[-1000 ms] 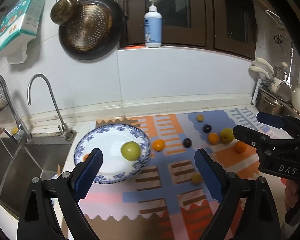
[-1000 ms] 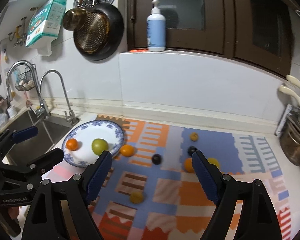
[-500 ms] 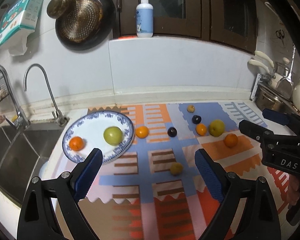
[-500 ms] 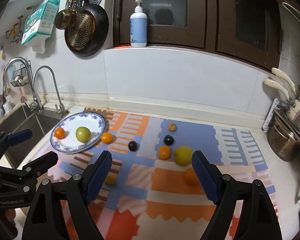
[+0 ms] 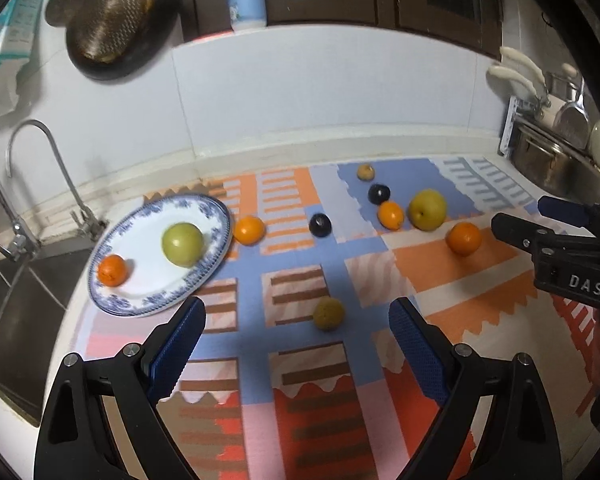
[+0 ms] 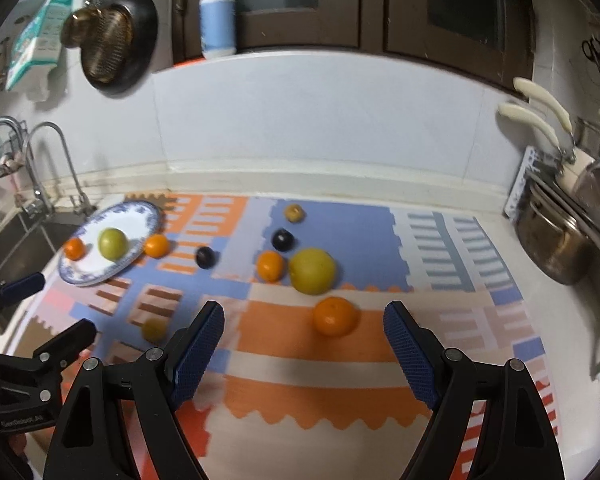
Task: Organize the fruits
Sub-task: 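Withdraw both tools from the plate toward the remaining fruits, then grasp the small yellow-brown fruit with left gripper while right gripper grasps a tangerine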
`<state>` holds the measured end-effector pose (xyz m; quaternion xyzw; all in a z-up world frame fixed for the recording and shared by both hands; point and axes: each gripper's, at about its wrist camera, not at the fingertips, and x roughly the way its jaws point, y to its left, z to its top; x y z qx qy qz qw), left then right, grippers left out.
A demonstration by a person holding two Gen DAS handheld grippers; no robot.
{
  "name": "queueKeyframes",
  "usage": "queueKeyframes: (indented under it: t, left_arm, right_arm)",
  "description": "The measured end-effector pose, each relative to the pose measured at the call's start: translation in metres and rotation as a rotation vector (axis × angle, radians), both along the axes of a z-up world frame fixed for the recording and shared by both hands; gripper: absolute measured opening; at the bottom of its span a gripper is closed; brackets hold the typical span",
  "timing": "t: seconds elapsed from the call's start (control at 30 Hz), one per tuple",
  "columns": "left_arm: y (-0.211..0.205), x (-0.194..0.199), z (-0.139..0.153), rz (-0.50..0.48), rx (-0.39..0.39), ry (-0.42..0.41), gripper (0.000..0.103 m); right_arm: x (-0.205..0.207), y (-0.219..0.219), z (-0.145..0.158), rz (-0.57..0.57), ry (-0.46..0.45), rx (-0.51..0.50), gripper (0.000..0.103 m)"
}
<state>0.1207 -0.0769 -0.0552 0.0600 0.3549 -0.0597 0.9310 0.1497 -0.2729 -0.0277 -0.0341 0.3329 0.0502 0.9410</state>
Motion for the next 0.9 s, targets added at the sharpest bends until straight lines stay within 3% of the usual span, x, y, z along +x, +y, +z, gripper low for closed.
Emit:
queueKeyframes:
  t: [0.27,0.6,0.9]
  left_arm:
    - [-0.006,0.024,-0.028,0.005,0.010,0.083,0.084]
    - [-0.014,0.046,-0.055,-0.011,-0.007,0.191,0.055]
    - [-0.017,0.057,-0.064,-0.020,-0.025,0.227,0.037]
  right_arm:
    - [0.023,-0.012,-0.035,-0.042,0.090,0.001,0.082]
    - [0.052,-0.017,-0.062,-0.046,0.134,-0.036,0.082]
    - [0.070,-0.017,-0.075,-0.026,0.169,-0.033,0.069]
